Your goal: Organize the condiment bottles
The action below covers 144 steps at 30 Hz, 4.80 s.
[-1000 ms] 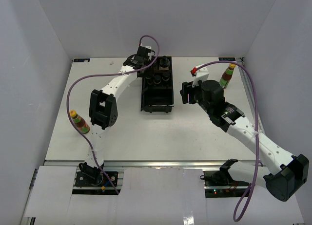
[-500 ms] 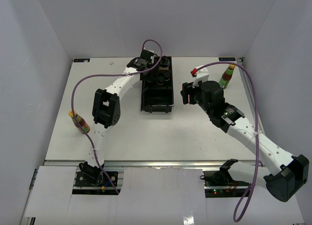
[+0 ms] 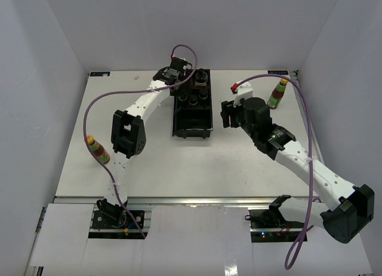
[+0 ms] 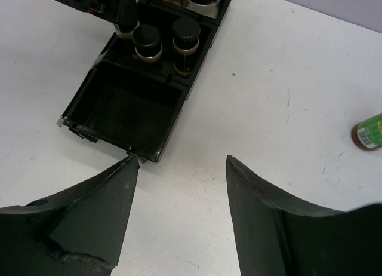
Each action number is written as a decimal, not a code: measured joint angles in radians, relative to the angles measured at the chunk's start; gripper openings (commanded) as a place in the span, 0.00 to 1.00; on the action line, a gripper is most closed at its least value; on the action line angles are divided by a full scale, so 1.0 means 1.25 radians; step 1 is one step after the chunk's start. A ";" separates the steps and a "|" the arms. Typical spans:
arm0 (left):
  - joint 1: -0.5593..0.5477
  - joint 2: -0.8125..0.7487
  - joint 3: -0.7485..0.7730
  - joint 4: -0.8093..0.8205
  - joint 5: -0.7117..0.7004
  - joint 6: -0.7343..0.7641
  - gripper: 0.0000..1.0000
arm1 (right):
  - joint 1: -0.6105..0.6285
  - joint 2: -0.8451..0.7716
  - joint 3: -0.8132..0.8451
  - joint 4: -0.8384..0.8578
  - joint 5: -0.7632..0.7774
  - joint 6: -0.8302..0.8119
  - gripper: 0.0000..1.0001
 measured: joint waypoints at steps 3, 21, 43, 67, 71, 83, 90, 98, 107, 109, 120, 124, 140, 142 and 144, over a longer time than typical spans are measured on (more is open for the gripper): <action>0.000 -0.026 0.000 -0.022 -0.023 -0.001 0.81 | -0.002 0.020 0.011 -0.010 0.002 0.000 0.67; 0.086 -0.556 -0.335 -0.247 -0.213 -0.206 0.82 | -0.006 0.009 0.015 -0.086 -0.036 0.039 0.68; 0.505 -0.828 -0.712 -0.211 -0.169 -0.264 0.83 | -0.007 -0.011 -0.026 -0.100 -0.036 0.030 0.68; 0.551 -0.846 -0.836 -0.214 -0.144 -0.265 0.70 | -0.007 -0.016 -0.036 -0.095 -0.037 0.024 0.68; 0.552 -0.845 -0.836 -0.206 -0.144 -0.265 0.62 | -0.007 -0.024 -0.037 -0.095 -0.036 0.023 0.68; 0.555 -0.839 -0.843 -0.175 -0.144 -0.254 0.09 | -0.007 -0.036 -0.037 -0.094 -0.036 0.021 0.68; 0.556 -0.838 -0.842 -0.169 -0.122 -0.229 0.00 | -0.007 -0.036 -0.037 -0.094 -0.033 0.020 0.68; 0.548 -0.816 -0.800 -0.182 -0.007 -0.174 0.00 | -0.007 -0.036 -0.037 -0.094 -0.027 0.018 0.68; 0.369 -0.743 -0.669 -0.226 -0.005 -0.180 0.00 | -0.007 -0.037 -0.037 -0.091 -0.021 0.018 0.68; 0.313 -0.705 -0.622 -0.230 -0.016 -0.186 0.00 | -0.007 -0.037 -0.037 -0.090 -0.017 0.018 0.68; 0.105 -0.490 -0.219 -0.302 -0.066 -0.173 0.00 | -0.007 -0.036 -0.037 -0.090 -0.003 0.017 0.68; 0.020 -0.389 -0.055 -0.312 -0.092 -0.159 0.00 | -0.008 -0.035 -0.037 -0.090 0.005 0.018 0.68; -0.089 -0.299 -0.084 -0.241 -0.085 -0.106 0.00 | -0.012 -0.035 -0.037 -0.089 0.041 0.018 0.68; -0.092 -0.299 -0.096 -0.224 -0.085 -0.103 0.00 | -0.012 -0.035 -0.037 -0.088 0.046 0.018 0.68; -0.096 -0.299 -0.119 -0.203 -0.084 -0.100 0.00 | -0.012 -0.035 -0.037 -0.088 0.051 0.018 0.68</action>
